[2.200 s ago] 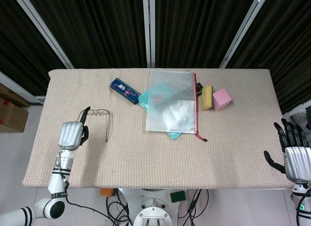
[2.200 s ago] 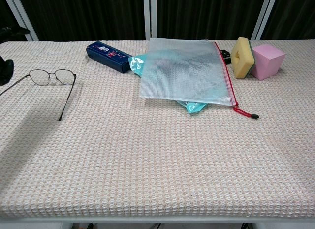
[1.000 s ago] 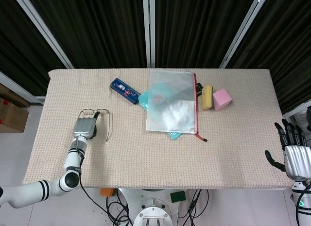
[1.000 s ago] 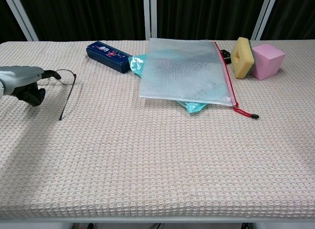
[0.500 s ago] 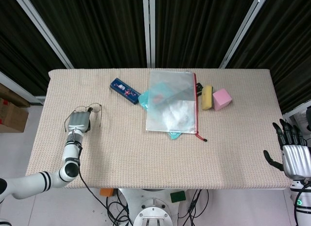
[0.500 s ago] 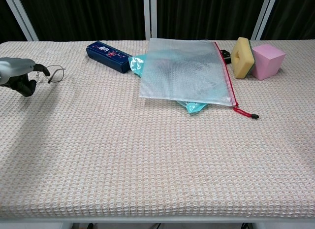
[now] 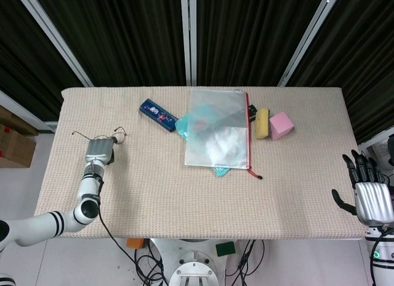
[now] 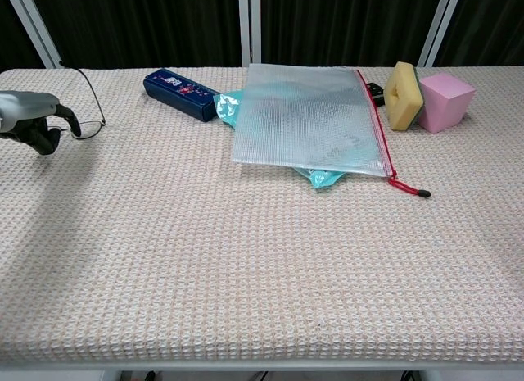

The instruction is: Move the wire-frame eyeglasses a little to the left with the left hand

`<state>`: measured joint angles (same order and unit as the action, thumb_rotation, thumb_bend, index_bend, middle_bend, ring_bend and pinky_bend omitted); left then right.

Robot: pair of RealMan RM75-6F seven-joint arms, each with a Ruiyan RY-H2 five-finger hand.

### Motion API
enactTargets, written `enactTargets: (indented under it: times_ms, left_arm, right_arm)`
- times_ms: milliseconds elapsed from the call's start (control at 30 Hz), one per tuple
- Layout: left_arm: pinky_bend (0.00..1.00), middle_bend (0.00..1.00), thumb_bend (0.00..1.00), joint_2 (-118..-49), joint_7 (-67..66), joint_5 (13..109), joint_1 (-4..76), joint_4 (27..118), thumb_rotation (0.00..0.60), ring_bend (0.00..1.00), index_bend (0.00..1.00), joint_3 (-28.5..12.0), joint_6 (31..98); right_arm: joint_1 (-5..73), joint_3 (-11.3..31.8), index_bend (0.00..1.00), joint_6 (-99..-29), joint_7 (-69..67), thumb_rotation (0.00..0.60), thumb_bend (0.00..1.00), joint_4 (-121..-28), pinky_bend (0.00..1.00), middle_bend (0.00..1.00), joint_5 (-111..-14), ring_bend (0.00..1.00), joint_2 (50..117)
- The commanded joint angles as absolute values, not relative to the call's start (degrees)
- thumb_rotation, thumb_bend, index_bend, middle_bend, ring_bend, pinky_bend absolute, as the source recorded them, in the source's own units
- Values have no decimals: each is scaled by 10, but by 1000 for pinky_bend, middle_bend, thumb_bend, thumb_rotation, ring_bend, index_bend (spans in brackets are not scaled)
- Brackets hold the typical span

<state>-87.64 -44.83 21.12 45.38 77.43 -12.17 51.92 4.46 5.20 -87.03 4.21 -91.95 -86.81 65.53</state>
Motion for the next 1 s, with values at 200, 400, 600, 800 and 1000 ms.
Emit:
enactTargets:
  times_ms: [200, 400, 600, 800, 1000]
  left_arm:
    - [973, 978, 747, -822, -379, 307, 391, 892, 600, 927, 296, -80, 605]
    - [971, 979, 751, -779, -342, 325, 331, 931, 600, 927, 227, -52, 669]
    - [971, 979, 750, -756, -295, 284, 310, 891, 600, 927, 25, -71, 646]
    - [975, 983, 757, -821, -228, 287, 308, 756, 600, 933, 0, -112, 629]
    - [975, 981, 760, -868, -213, 330, 322, 703, 600, 933, 0, -124, 615]
  right_arm:
    - [44, 53, 0, -872, 39, 600, 341, -917, 0, 0, -865, 0, 655]
    - [43, 56, 0, -882, 35, 600, 341, -922, 0, 0, -870, 0, 650]
    - [42, 56, 0, -894, 42, 600, 341, -936, 0, 0, -884, 0, 644]
    - [39, 53, 0, -899, 50, 600, 340, -947, 0, 0, -890, 0, 641]
    - [37, 55, 0, -901, 58, 600, 341, -955, 0, 0, -886, 0, 638]
